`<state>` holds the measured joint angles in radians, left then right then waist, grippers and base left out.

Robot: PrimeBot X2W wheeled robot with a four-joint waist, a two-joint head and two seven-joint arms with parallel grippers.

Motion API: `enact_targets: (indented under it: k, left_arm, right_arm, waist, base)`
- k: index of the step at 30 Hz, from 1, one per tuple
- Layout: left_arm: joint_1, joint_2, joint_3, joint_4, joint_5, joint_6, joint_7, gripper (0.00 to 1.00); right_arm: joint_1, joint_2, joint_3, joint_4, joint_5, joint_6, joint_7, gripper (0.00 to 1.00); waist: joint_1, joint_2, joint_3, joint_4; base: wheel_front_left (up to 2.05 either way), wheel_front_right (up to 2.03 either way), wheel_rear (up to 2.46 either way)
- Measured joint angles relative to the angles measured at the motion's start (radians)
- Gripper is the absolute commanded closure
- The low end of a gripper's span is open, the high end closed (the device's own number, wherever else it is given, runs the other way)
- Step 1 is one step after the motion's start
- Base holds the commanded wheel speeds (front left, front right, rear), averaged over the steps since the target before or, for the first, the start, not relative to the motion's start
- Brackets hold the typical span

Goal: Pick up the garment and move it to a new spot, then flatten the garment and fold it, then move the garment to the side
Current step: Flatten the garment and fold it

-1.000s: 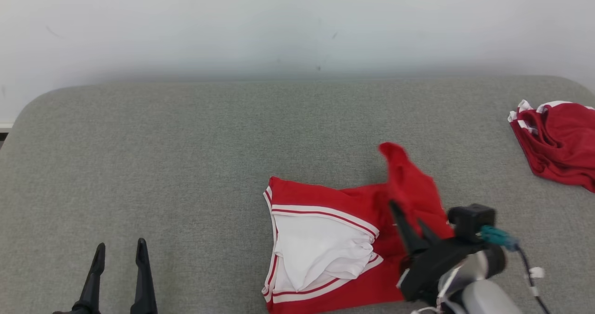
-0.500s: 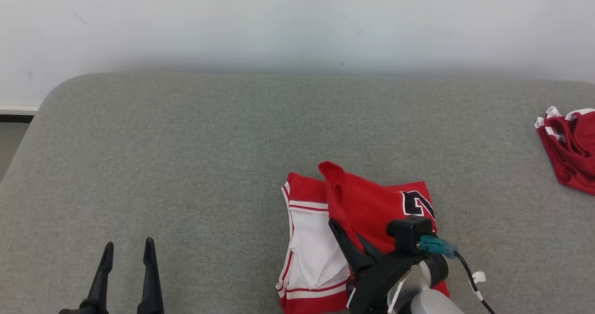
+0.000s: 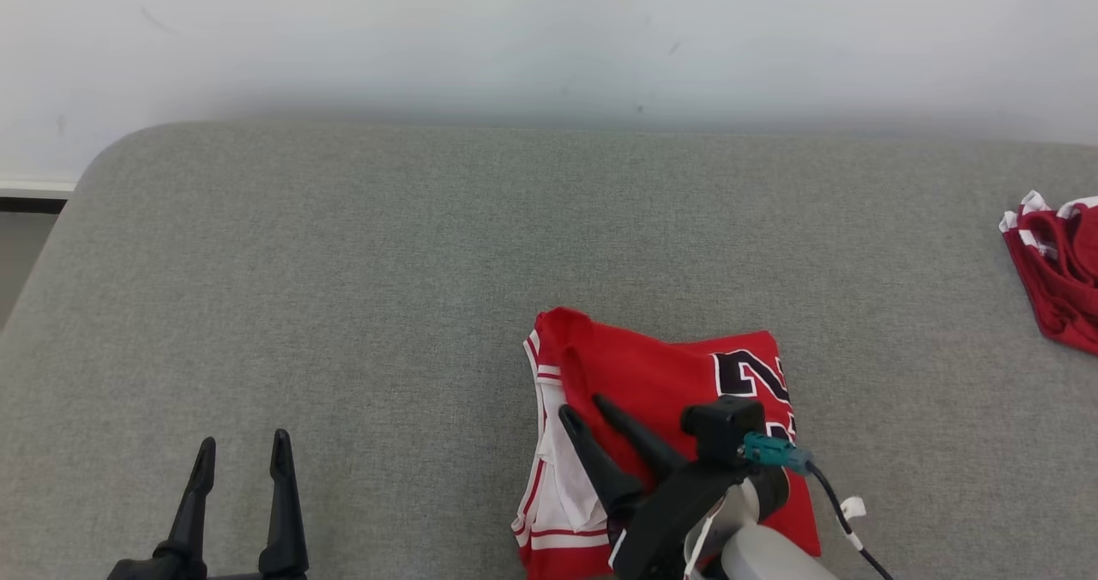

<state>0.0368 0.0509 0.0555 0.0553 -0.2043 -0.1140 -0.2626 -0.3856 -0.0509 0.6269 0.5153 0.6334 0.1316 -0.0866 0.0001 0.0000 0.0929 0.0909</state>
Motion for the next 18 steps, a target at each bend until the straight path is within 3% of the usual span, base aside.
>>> enact_targets:
  k: [9, 18]
  left_arm:
    - [-0.002, 0.0, 0.005, 0.001, -0.001, 0.004, 0.0, 0.0]
    - [0.008, 0.0, 0.016, -0.012, 0.019, 0.0, 0.0, 0.0]
  right_arm:
    - [-0.067, -0.003, -0.098, 0.018, -0.083, 0.0, -0.12, 0.0]
    - [0.026, -0.112, -0.308, -0.101, -0.162, 0.0, -0.166, 0.0]
  waist:
    - [0.0, 0.0, -0.005, -0.029]
    - [0.0, 0.0, -0.031, -0.066]
  base:
    - [0.0, 0.0, 0.0]
    - [0.0, 0.0, 0.0]
